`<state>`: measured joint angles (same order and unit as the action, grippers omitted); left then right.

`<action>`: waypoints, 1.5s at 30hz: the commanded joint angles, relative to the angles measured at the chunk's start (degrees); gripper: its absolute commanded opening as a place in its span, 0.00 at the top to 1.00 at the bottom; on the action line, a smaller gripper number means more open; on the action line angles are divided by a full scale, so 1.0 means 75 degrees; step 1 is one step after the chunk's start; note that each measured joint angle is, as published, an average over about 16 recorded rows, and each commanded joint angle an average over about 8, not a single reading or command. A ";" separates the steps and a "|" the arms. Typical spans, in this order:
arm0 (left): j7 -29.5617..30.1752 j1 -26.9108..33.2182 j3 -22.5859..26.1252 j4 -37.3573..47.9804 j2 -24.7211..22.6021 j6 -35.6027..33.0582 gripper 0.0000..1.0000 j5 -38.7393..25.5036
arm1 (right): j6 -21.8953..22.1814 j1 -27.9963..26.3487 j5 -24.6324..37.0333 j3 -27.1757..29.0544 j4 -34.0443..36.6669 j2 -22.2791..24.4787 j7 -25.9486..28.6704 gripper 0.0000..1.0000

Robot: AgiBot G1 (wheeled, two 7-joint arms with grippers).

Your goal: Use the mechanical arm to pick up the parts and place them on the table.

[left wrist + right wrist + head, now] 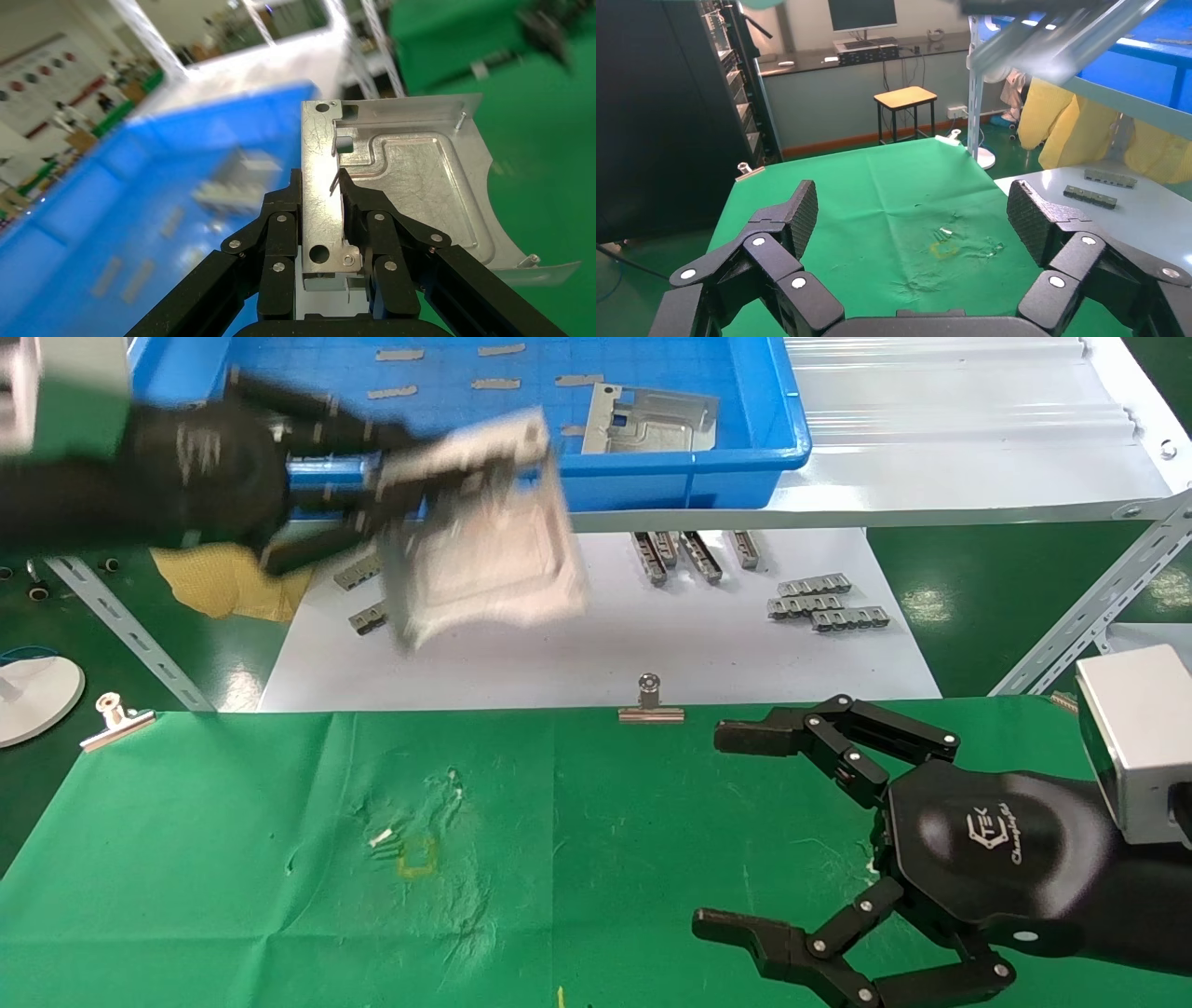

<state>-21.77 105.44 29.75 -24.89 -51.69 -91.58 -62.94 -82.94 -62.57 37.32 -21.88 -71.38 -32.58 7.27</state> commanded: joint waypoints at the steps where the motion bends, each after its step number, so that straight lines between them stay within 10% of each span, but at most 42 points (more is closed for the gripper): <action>1: -0.0055 -0.0288 0.0201 -0.0582 0.0350 -0.0062 1.00 0.0223 | 0.0000 0.0000 0.0000 0.0000 0.0000 0.0000 0.0000 0.00; 13: -0.1471 -0.1235 0.2015 -0.0247 0.0449 0.0350 0.98 -0.0892 | 0.0000 0.0000 0.0000 0.0000 0.0000 0.0000 0.0000 0.00; 21: -0.2553 -0.1181 0.2208 0.0934 -0.0189 0.0759 0.01 -0.1245 | 0.0000 0.0000 0.0000 0.0000 0.0000 0.0000 0.0000 0.00; 45: -0.2431 -0.0969 0.1795 0.3024 -0.0324 0.0170 0.00 -0.0529 | 0.0001 0.0001 -0.0001 0.0000 0.0002 0.0001 -0.0001 0.00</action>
<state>-40.76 98.40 43.59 -2.91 -54.30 -90.30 -67.53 -82.93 -62.56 37.31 -21.89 -71.37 -32.58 7.26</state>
